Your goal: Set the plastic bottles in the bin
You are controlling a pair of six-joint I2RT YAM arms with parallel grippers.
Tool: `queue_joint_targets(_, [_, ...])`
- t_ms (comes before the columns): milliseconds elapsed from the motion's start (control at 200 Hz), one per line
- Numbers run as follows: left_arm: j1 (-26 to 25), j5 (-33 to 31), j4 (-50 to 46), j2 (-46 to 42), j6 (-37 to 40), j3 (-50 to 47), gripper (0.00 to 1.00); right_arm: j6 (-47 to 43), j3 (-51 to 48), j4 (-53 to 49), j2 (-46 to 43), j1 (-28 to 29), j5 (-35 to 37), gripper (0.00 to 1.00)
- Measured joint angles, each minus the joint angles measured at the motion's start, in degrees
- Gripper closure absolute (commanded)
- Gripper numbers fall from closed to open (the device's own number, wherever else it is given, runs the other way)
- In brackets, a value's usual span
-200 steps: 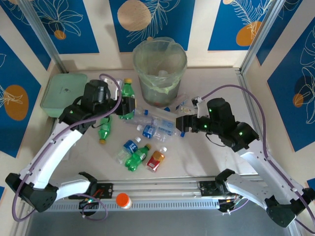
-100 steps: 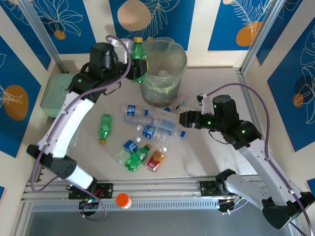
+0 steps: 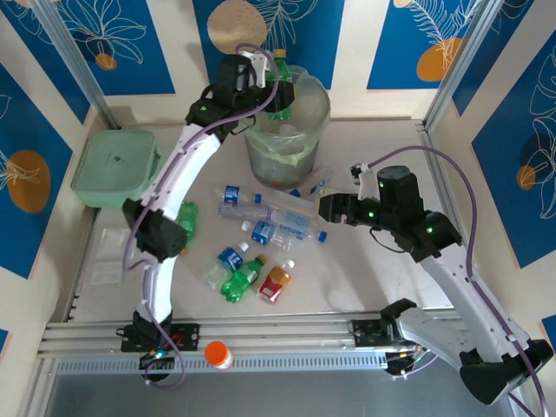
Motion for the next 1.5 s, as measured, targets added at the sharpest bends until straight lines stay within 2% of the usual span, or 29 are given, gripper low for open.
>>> queue_joint_targets(155, [0.0,-2.0,0.0,7.2,0.0,4.7,0.61,0.0,0.0,0.0,0.0,-0.2,0.0,0.26])
queue_joint_targets(400, [0.1,-5.6,1.1,12.0,1.6,7.1,0.59,0.7,-1.4,0.7,0.1,-0.2,0.0,0.27])
queue_joint_targets(765, [0.1,-5.8,2.3,17.2,2.6,8.2,0.55,2.0,-3.1,1.4,0.4,-0.2,0.1,0.27])
queue_joint_targets(955, [0.1,-5.8,2.4,18.5,2.7,8.2,0.38,2.2,-3.6,1.5,0.4,-0.2,0.3,0.27])
queue_joint_targets(1095, [0.0,-5.7,3.3,18.5,2.7,8.2,0.29,2.1,-3.6,1.6,0.4,-0.2,0.5,0.27])
queue_joint_targets(1500, [0.0,-5.5,3.4,15.7,3.3,5.4,0.17,1.9,-2.6,1.4,1.2,0.7,1.4,0.27])
